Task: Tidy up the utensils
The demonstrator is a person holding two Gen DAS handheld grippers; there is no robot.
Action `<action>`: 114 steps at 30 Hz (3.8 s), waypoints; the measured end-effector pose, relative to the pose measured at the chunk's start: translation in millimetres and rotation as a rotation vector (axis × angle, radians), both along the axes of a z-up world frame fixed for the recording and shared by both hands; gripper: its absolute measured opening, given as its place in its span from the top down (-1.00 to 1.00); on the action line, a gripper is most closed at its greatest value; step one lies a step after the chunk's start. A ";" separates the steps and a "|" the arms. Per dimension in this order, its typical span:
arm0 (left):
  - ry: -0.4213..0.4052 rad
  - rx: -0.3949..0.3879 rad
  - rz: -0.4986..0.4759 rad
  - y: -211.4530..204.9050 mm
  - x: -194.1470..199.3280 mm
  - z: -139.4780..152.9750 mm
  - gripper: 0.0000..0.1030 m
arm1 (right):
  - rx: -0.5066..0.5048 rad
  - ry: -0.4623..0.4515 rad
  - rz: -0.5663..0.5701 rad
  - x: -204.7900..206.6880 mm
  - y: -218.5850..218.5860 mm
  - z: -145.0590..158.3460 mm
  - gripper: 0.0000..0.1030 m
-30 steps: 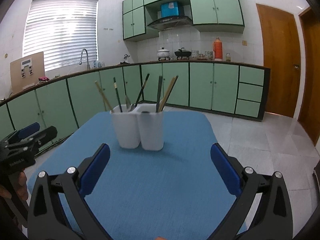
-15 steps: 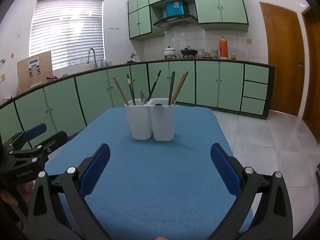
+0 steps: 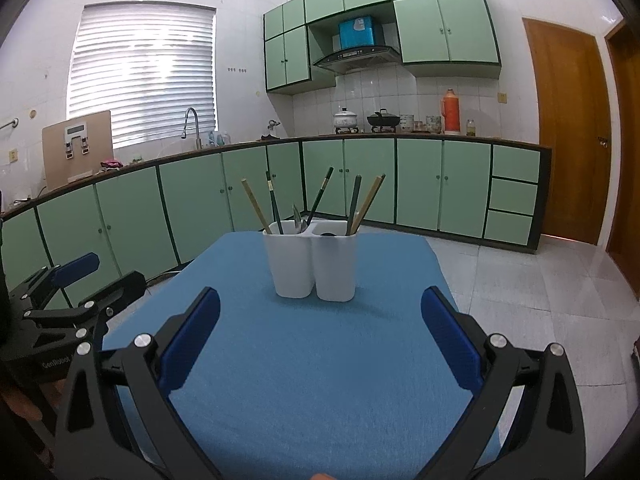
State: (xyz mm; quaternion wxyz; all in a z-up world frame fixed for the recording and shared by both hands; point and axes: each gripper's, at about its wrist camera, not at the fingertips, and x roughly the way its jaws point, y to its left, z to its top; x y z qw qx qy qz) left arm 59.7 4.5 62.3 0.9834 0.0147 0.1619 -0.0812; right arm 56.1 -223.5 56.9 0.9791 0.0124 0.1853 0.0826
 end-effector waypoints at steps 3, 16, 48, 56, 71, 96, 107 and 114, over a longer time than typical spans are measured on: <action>0.000 -0.003 0.002 1.7 -0.3 -0.4 -0.88 | 0.001 0.003 -0.002 1.3 0.0 0.0 -0.89; -0.009 -0.015 0.001 0.8 0.4 2.0 -0.88 | 0.000 0.003 -0.002 2.4 0.2 1.2 -0.89; -0.014 -0.011 0.006 -0.4 -5.1 8.1 -0.88 | -0.004 -0.001 0.005 4.0 4.9 4.9 -0.89; -0.014 -0.011 0.006 -0.5 -5.0 8.1 -0.88 | -0.006 -0.001 0.009 4.2 6.8 5.2 -0.89; -0.017 -0.013 0.007 -0.6 -4.2 9.7 -0.88 | -0.007 -0.001 0.012 5.2 8.4 5.2 -0.89; -0.019 -0.011 0.007 -1.7 -4.4 9.1 -0.88 | -0.007 -0.001 0.011 5.1 8.2 4.9 -0.89; -0.020 -0.013 0.008 -2.4 -4.6 8.5 -0.88 | -0.008 -0.001 0.011 6.1 7.6 4.1 -0.90; -0.019 -0.013 0.010 -2.7 -4.2 6.7 -0.88 | -0.007 0.000 0.010 6.2 7.6 4.2 -0.89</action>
